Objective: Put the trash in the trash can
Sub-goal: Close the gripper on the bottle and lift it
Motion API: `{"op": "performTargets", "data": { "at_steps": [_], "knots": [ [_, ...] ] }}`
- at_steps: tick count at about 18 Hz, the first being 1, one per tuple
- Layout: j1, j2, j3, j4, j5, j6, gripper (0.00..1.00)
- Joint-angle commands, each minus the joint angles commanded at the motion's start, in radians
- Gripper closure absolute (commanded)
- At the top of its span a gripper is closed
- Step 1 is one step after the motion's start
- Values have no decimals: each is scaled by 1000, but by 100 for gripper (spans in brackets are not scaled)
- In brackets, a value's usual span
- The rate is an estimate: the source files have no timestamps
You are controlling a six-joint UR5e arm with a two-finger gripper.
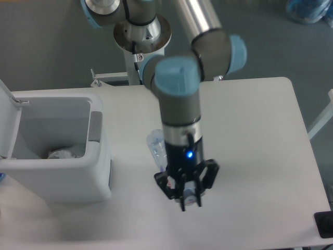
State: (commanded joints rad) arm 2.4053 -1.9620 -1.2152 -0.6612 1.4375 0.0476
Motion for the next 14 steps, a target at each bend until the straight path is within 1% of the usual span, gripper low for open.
{"op": "performTargets", "data": {
  "at_steps": [1, 3, 7, 9, 11, 14],
  "knots": [
    [-2, 3, 9, 6, -35, 0, 76],
    [-2, 41, 13, 31, -90, -5, 76],
    [-18, 104, -3, 31, -163, -9, 76],
    [-61, 124, -20, 31, -177, -11, 76],
    [-74, 129, -4, 31, -180, -12, 76],
    [-135, 144, -10, 31, -189, -26, 76]
  ]
}}
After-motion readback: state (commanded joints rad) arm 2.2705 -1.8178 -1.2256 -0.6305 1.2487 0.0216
